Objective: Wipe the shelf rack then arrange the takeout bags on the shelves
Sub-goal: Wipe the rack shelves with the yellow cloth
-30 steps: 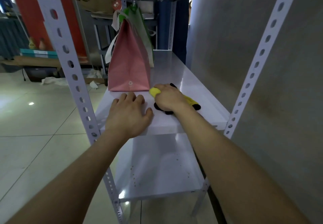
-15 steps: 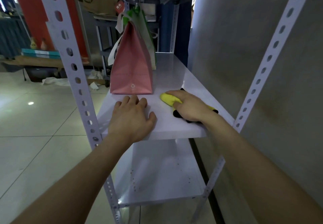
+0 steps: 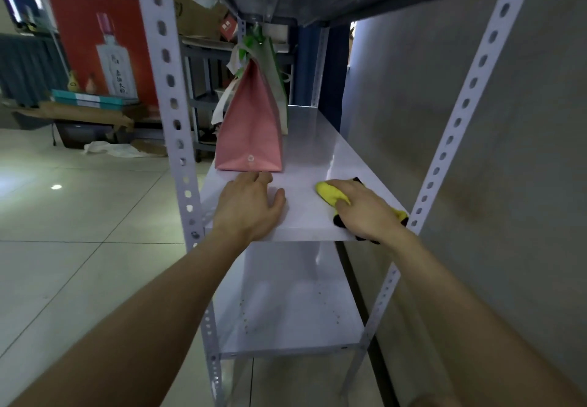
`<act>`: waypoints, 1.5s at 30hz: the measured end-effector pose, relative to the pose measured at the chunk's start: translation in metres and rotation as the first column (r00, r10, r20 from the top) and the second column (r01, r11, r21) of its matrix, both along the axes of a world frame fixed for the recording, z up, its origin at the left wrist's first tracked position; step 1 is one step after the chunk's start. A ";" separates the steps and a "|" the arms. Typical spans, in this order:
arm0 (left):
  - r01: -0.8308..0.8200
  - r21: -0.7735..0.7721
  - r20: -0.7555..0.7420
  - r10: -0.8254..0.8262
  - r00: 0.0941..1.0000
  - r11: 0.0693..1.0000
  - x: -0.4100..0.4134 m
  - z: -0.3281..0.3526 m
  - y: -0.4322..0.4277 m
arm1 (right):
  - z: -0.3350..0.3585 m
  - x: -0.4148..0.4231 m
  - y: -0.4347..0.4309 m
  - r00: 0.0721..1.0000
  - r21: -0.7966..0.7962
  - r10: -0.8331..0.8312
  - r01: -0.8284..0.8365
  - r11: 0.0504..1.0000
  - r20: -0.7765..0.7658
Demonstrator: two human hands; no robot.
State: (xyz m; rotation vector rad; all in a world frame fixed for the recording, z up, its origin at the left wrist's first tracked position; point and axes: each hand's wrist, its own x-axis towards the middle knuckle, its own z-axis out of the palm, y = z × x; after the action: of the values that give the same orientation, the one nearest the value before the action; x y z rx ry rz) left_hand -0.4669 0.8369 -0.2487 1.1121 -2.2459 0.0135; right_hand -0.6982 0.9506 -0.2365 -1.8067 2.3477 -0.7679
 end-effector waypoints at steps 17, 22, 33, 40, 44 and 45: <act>0.021 -0.049 -0.617 -0.047 0.786 0.999 0.103 0.077 0.006 | 0.010 0.186 -0.052 0.944 0.079 0.329 -0.329 0.941 0.016; -0.090 -0.136 -0.549 0.001 0.836 0.987 0.094 0.072 -0.007 | 0.020 0.096 -0.009 0.951 0.055 0.217 -0.235 0.971 0.222; -0.116 -0.162 -0.545 0.009 0.838 0.980 0.092 0.065 -0.011 | 0.017 0.102 -0.065 0.999 0.116 0.042 -0.044 0.992 0.020; -0.083 -0.201 -0.552 -0.043 0.833 0.976 0.095 0.065 -0.014 | 0.024 0.153 -0.071 0.939 0.049 0.328 -0.334 0.941 0.109; -0.104 -0.231 -0.587 -0.053 0.807 0.967 0.093 0.059 -0.019 | 0.017 0.045 -0.044 0.982 0.040 0.022 -0.030 0.999 0.187; -0.108 -0.239 -0.590 -0.056 0.805 0.965 0.092 0.058 -0.021 | 0.017 0.016 -0.038 0.984 0.056 -0.071 0.063 0.996 0.162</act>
State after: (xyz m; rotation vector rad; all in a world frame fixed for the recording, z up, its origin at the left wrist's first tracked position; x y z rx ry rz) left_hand -0.3746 0.8161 -0.1911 0.8502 -1.6065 -0.0239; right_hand -0.6820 0.9129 -0.2190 -1.5869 2.3102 -0.8233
